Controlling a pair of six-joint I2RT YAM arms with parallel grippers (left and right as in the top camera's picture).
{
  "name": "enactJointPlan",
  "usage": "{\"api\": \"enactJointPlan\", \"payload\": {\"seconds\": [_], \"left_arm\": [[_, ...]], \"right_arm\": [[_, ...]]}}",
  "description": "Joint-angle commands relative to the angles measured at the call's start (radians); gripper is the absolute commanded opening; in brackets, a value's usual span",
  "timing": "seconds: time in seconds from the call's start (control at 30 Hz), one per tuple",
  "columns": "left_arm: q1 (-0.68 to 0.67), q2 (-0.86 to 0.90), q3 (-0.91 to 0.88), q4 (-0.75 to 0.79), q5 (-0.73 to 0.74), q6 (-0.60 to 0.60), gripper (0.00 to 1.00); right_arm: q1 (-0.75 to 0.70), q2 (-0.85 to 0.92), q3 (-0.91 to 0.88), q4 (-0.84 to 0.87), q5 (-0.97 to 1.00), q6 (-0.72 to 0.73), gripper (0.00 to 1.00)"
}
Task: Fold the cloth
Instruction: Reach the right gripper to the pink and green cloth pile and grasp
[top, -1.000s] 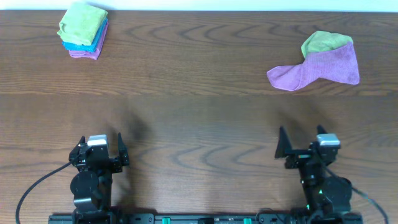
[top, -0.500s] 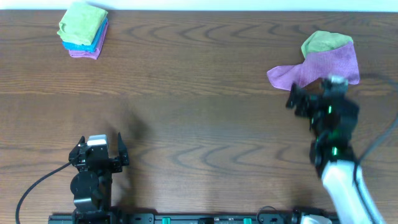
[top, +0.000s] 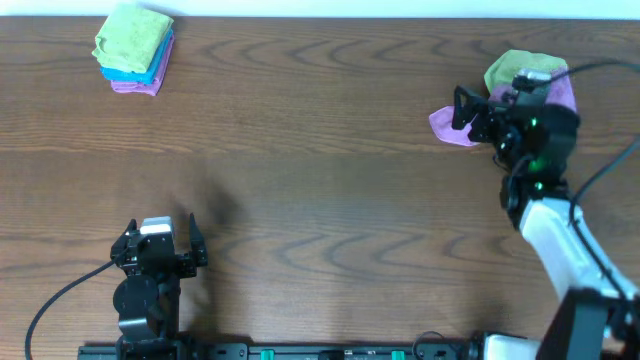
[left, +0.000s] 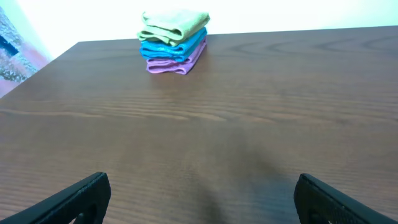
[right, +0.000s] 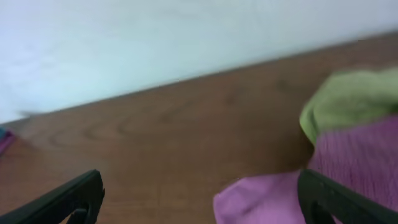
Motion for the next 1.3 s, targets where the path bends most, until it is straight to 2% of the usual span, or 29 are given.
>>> {"api": "enactJointPlan", "payload": {"seconds": [0.0, 0.27, 0.33, 0.57, 0.7, 0.93, 1.03, 1.1, 1.27], "left_arm": [[-0.005, -0.006, -0.023, -0.009, -0.014, -0.005, 0.95], [-0.005, -0.006, -0.023, -0.009, -0.014, -0.005, 0.95], [-0.005, -0.006, -0.023, -0.009, -0.014, -0.005, 0.95], [-0.005, -0.006, -0.023, -0.009, -0.014, -0.005, 0.95], [-0.005, -0.006, -0.023, -0.009, -0.014, -0.004, 0.95], [-0.005, -0.006, -0.023, -0.009, -0.014, -0.005, 0.95], [-0.005, -0.006, -0.023, -0.009, -0.014, -0.005, 0.95], [-0.005, -0.006, -0.023, -0.009, -0.014, -0.005, 0.95], [-0.005, -0.006, -0.023, -0.009, -0.014, -0.005, 0.95]], "right_arm": [[-0.021, 0.115, 0.116, -0.107, -0.015, 0.026, 0.99], [-0.027, 0.345, 0.346, -0.366, 0.098, 0.014, 0.98], [-0.027, 0.361, 0.365, -0.402, 0.147, 0.014, 0.93], [-0.024, 0.366, 0.393, -0.547, 0.329, -0.004, 0.91], [-0.021, 0.375, 0.393, -0.547, 0.364, -0.040, 0.85], [-0.013, 0.416, 0.417, -0.545, 0.409, -0.061, 0.83], [-0.013, 0.427, 0.420, -0.550, 0.427, -0.064, 0.77], [-0.013, 0.428, 0.420, -0.560, 0.439, -0.068, 0.69], [-0.013, 0.439, 0.420, -0.576, 0.442, -0.091, 0.42]]}}
